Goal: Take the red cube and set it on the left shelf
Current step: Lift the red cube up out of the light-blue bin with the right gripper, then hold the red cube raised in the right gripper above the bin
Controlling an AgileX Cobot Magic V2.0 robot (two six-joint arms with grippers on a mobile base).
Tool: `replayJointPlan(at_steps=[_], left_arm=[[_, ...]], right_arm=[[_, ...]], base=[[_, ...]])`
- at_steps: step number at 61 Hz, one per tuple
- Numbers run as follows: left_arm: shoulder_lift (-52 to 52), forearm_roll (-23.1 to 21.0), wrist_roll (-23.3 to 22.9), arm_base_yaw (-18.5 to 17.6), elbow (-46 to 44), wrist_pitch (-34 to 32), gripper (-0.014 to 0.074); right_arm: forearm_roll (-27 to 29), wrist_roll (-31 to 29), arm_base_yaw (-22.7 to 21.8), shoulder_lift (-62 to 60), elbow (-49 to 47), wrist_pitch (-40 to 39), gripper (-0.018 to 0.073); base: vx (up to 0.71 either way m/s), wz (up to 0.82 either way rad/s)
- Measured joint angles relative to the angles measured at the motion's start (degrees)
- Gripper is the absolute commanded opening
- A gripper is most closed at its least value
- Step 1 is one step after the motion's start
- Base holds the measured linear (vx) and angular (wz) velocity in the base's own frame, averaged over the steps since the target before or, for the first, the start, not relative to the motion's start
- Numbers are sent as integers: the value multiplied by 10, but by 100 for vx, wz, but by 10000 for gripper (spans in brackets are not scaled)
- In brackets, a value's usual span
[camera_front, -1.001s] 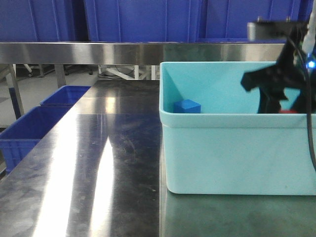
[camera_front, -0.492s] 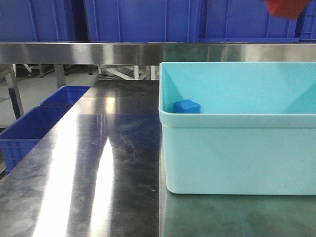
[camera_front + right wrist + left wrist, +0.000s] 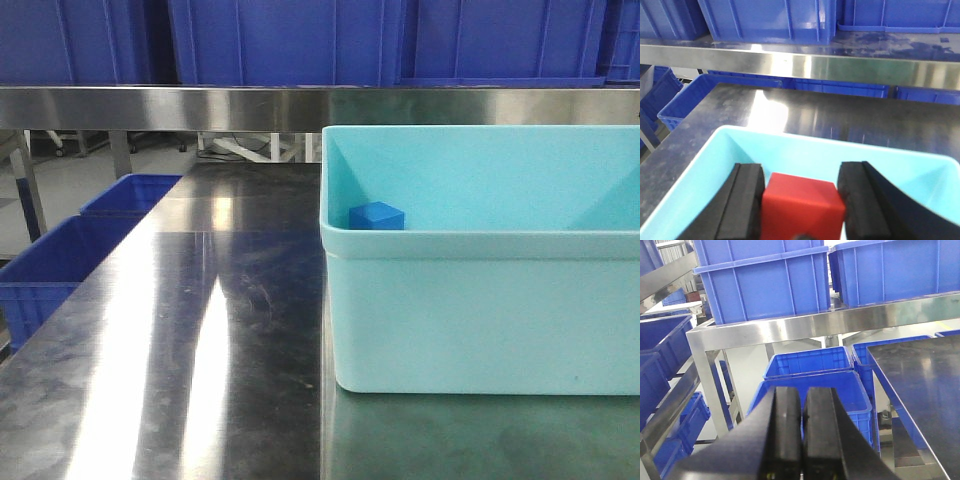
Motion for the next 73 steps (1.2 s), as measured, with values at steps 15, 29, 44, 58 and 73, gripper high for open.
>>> replayJointPlan(at_steps=[15, 29, 44, 58, 73], left_arm=[[0, 0, 0, 0, 0, 0, 106], [0, 0, 0, 0, 0, 0, 106], [0, 0, 0, 0, 0, 0, 106], [0, 0, 0, 0, 0, 0, 106], [0, 0, 0, 0, 0, 0, 106]], right_arm=[[0, 0, 0, -74, 88, -57, 49], [0, 0, 0, -100, 121, -92, 49], [0, 0, 0, -100, 122, -94, 49], [0, 0, 0, -100, 122, -92, 49], [0, 0, 0, -100, 122, -91, 49]], base=[[0, 0], [0, 0], [0, 0], [0, 0], [0, 0]])
